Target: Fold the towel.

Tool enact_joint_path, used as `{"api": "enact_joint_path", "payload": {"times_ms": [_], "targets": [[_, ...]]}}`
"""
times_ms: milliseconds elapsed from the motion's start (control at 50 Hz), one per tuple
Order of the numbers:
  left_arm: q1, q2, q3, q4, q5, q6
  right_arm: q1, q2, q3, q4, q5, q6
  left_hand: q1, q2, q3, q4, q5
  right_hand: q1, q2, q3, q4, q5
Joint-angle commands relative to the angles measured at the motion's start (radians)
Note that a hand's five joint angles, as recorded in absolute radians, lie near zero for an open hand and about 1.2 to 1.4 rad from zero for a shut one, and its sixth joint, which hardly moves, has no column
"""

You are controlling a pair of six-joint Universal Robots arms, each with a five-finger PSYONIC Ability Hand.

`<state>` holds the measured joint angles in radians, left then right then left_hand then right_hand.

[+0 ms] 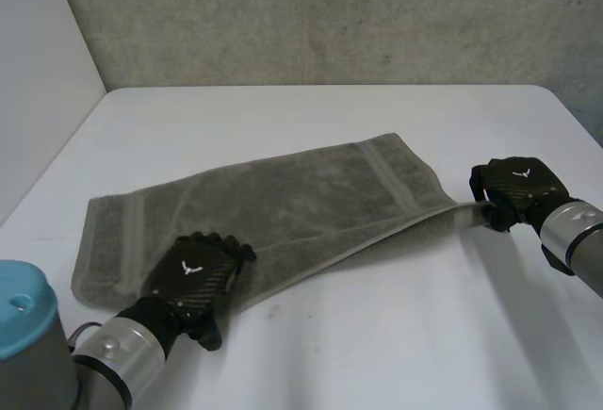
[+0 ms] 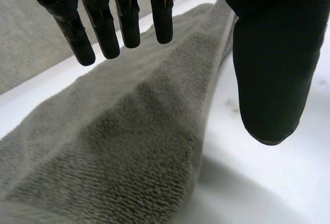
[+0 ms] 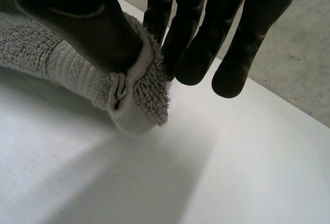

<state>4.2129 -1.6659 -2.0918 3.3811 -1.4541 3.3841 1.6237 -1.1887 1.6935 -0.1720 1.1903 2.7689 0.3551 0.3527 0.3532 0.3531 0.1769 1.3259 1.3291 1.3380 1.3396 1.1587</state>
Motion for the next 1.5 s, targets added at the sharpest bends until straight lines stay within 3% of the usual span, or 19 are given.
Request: {"api": "enact_joint_path", "payload": {"times_ms": [20, 100, 160, 440, 540, 700, 980, 1160, 1380, 1500], "targets": [[-0.037, -0.075, -0.007, 0.067, -0.106, 0.003, -0.001, 0.0, 0.003, -0.001, -0.001, 0.0, 0.064, 0.066, 0.066, 0.066, 0.068, 0.07, 0.067, 0.058, 0.057, 0.063], [-0.044, -0.077, -0.014, 0.076, -0.202, 0.014, -0.001, 0.001, 0.003, -0.003, -0.001, 0.0, 0.067, 0.069, 0.069, 0.069, 0.071, 0.07, 0.067, 0.058, 0.057, 0.063], [-0.044, -0.081, -0.02, 0.09, -0.229, 0.015, -0.001, 0.001, 0.003, -0.003, -0.003, -0.002, 0.067, 0.069, 0.069, 0.069, 0.071, 0.07, 0.067, 0.058, 0.057, 0.063], [-0.04, -0.21, 0.004, 0.224, -0.27, 0.023, -0.001, 0.003, 0.008, -0.004, -0.003, -0.002, 0.076, 0.078, 0.078, 0.078, 0.079, 0.07, 0.067, 0.058, 0.057, 0.063], [-0.028, -0.287, 0.081, 0.248, -0.331, 0.11, -0.001, 0.003, 0.009, -0.004, -0.005, -0.003, 0.111, 0.113, 0.113, 0.113, 0.115, 0.07, 0.067, 0.058, 0.057, 0.063], [-0.017, -0.331, 0.194, 0.296, -0.344, 0.182, -0.001, 0.003, 0.011, -0.004, -0.005, -0.003, 0.155, 0.157, 0.157, 0.157, 0.158, 0.07, 0.067, 0.058, 0.057, 0.063], [0.119, -0.442, 0.418, 0.265, -0.305, 0.193, -0.002, 0.006, 0.011, -0.004, -0.005, -0.003, 0.275, 0.278, 0.277, 0.277, 0.279, 0.07, 0.067, 0.058, 0.057, 0.063], [0.193, -0.52, 0.564, 0.109, -0.288, 0.189, -0.002, 0.012, 0.012, -0.004, -0.006, -0.006, 0.343, 0.345, 0.345, 0.345, 0.346, 0.07, 0.067, 0.058, 0.057, 0.063], [0.21, -0.39, 0.5, 0.034, -0.196, 0.173, -0.002, 0.014, 0.015, -0.004, -0.008, -0.02, 0.34, 0.342, 0.342, 0.342, 0.344, 0.07, 0.067, 0.058, 0.057, 0.063], [0.197, -0.267, 0.437, -0.02, -0.169, 0.093, -0.002, 0.018, 0.015, -0.004, -0.009, -0.021, 0.296, 0.298, 0.298, 0.298, 0.3, 0.07, 0.067, 0.058, 0.057, 0.063]]}}
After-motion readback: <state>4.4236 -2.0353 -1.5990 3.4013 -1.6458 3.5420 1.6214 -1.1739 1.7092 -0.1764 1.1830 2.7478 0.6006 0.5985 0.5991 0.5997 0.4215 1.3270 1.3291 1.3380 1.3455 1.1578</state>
